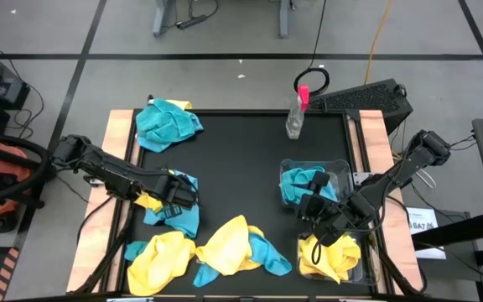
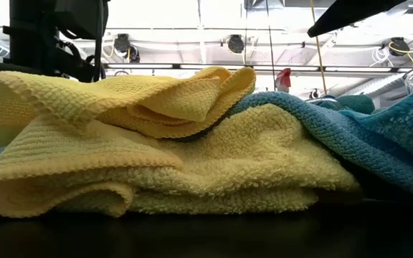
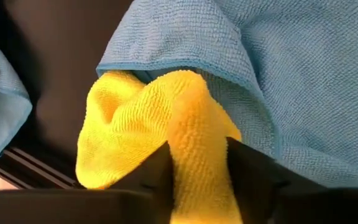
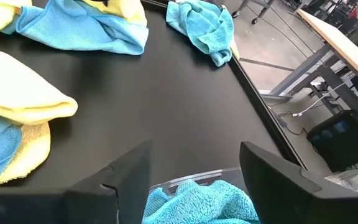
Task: Sort microfiber towel by color & place in baskets
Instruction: Put the yellow towel into the bottom transparent bin
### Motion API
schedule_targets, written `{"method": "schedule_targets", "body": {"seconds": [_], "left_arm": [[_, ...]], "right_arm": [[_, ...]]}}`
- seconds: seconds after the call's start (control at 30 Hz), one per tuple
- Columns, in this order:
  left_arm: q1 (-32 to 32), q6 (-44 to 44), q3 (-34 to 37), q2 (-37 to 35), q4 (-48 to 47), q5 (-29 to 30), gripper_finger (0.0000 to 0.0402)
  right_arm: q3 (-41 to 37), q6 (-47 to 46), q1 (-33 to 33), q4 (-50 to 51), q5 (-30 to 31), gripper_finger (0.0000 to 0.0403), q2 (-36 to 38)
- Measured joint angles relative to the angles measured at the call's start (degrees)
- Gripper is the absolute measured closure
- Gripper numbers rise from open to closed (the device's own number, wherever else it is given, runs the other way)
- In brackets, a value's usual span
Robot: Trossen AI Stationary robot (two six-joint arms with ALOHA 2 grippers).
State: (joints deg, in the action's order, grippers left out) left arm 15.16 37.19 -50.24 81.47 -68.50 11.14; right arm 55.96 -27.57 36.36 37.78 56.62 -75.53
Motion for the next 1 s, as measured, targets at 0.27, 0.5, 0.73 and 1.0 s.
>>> {"method": "schedule_targets", "body": {"seconds": [0.27,0.5,0.73,1.0], "left_arm": [[0.0,0.8,-1.9,0.0,-3.6,4.0,0.0387],[0.8,1.6,-9.7,-1.2,-10.6,10.3,0.0395],[3.2,3.0,-20.9,-4.0,-16.4,21.0,0.0396],[4.1,-0.5,-30.4,-5.0,-16.9,34.3,0.0397]], "right_arm": [[0.0,0.0,0.0,-0.3,-1.5,0.0186,0.0],[0.0,1.6,0.0,-3.8,-3.0,0.0186,0.0],[0.0,8.8,-0.9,-12.6,-5.3,0.0186,0.0],[-2.8,18.6,-5.4,-27.5,-13.5,0.0186,0.0]]}}
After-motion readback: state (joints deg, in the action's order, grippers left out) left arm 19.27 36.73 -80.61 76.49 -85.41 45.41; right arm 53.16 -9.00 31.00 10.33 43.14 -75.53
